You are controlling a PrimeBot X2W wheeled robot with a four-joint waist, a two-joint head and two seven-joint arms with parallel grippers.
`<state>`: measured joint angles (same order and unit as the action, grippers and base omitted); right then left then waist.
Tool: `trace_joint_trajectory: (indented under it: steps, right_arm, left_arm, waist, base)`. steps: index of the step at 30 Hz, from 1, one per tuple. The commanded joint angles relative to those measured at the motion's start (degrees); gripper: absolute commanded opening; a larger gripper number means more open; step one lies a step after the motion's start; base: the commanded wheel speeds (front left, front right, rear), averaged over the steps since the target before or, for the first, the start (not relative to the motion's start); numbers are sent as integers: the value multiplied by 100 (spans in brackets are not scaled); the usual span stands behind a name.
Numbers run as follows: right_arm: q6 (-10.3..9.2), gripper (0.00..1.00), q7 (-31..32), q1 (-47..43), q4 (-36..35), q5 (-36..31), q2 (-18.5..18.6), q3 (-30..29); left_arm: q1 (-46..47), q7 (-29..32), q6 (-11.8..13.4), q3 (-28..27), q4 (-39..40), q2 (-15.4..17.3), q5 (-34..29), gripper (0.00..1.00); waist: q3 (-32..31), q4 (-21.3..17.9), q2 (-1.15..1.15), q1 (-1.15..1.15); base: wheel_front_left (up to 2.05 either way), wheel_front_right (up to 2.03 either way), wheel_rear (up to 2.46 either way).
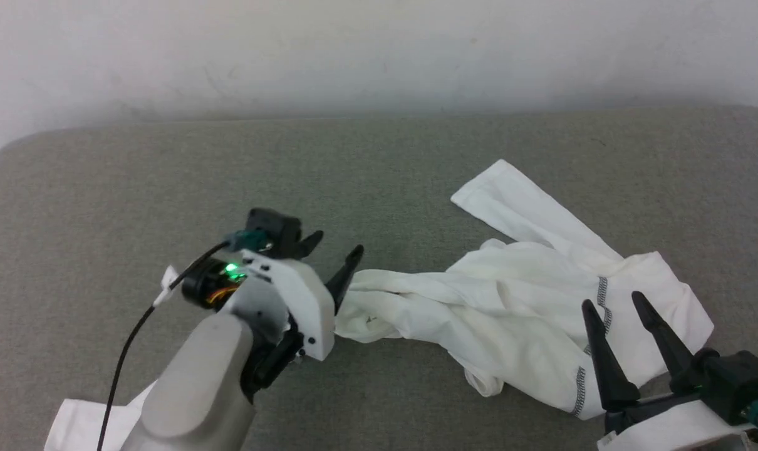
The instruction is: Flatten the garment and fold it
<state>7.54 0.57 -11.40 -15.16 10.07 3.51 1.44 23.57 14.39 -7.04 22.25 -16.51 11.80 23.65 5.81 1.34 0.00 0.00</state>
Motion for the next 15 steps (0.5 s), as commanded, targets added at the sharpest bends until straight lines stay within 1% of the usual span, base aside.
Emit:
trace_joint_trajectory:
  steps: [1, 5, 8, 11, 12, 13, 14, 15]
  right_arm:
    - [-5, 100, 16, 93, -3, 2, -18, 29]
    - [-5, 100, 7, 135, 112, 81, -30, 50]
    - [-5, 100, -35, 156, 186, 132, -39, 50]
    - [-5, 100, -63, 169, 263, 186, -47, 51]
    - [-5, 100, -71, 177, 283, 195, -49, 53]
    - [-5, 100, -89, 185, 297, 203, -51, 45]
    - [-5, 100, -100, 190, 310, 214, -53, 34]
    - [-5, 100, -108, 188, 323, 231, -54, 13]
  left_arm:
    - [208, 142, -40, 242, -150, 69, 224, 100]
    - [720, 691, -43, 1140, -575, 377, 1027, 100]
    - [976, 1013, -43, 1585, -947, 587, 1477, 100]
    - [1165, 1371, -44, 1928, -1342, 710, 1828, 100]
    - [1215, 1475, -44, 2043, -1425, 746, 1929, 62]
    - [1267, 1510, -44, 2152, -1458, 782, 2014, 27]
    - [1311, 1474, -44, 2230, -1454, 818, 2104, 0]
    - [1358, 1400, -44, 2304, -1435, 874, 2150, 0]
  waist:
    - [130, -189, 0, 0]
    - [219, -373, 0, 0]
    - [259, -484, 0, 0]
    - [269, -565, 0, 0]
    - [268, -592, 0, 0]
    - [264, -615, 0, 0]
    - [259, -632, 0, 0]
    - [248, -641, 0, 0]
  base:
    - [0, 0, 0]
    - [0, 0, 0]
    - [0, 0, 0]
    - [0, 0, 0]
    - [0, 0, 0]
    - [0, 0, 0]
    - [0, 0, 0]
    - [0, 0, 0]
